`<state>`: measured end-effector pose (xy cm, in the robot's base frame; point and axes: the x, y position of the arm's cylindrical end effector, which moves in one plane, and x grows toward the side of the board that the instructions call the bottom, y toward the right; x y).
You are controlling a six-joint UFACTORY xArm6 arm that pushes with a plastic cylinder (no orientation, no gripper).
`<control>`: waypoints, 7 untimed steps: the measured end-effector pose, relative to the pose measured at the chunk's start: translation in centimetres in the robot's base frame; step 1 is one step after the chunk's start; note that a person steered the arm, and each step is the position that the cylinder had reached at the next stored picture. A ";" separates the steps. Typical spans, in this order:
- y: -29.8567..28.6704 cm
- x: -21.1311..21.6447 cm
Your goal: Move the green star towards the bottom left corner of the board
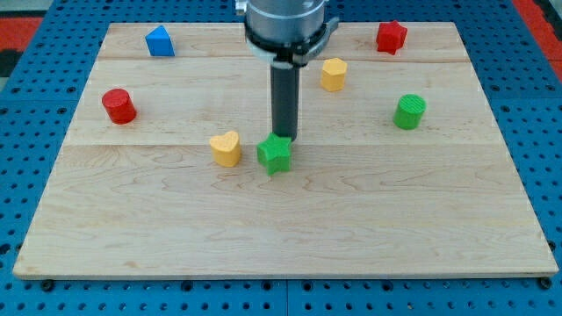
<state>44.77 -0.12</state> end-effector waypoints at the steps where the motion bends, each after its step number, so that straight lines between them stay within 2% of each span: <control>1: 0.5 2.8; 2: 1.7 4.2; 3: -6.3 4.3; 4: -10.4 6.9; 5: -3.4 7.3; 6: -4.7 9.6; 7: -12.3 10.8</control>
<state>55.57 -12.44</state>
